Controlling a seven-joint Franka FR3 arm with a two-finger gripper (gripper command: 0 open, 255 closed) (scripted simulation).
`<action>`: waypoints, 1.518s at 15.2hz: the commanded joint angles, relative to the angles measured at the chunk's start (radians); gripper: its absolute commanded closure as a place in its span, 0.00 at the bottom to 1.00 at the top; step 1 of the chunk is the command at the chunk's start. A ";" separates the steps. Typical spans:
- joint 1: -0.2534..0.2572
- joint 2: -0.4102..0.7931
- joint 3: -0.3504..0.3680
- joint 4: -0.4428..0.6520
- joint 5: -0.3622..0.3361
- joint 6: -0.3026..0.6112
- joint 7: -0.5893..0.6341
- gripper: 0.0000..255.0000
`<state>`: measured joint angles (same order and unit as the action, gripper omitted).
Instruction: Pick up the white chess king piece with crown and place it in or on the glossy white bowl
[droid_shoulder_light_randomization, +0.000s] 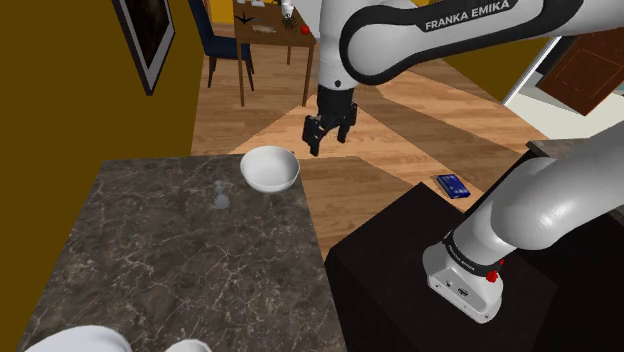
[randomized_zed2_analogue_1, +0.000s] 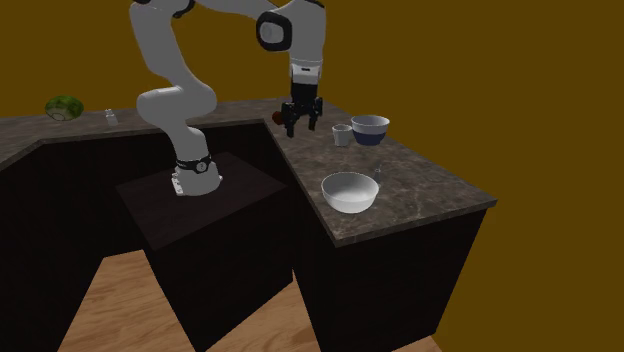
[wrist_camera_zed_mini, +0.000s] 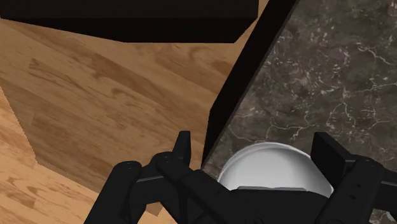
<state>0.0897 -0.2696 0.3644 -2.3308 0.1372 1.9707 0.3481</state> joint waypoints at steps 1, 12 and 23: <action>0.006 0.072 0.031 0.035 -0.017 0.046 0.047 0.00; 0.085 0.495 0.109 0.338 -0.242 0.175 0.324 0.00; 0.271 0.894 0.050 0.770 -0.433 0.143 0.487 0.00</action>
<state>0.3489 0.5958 0.4208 -1.5917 -0.2853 2.1143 0.8292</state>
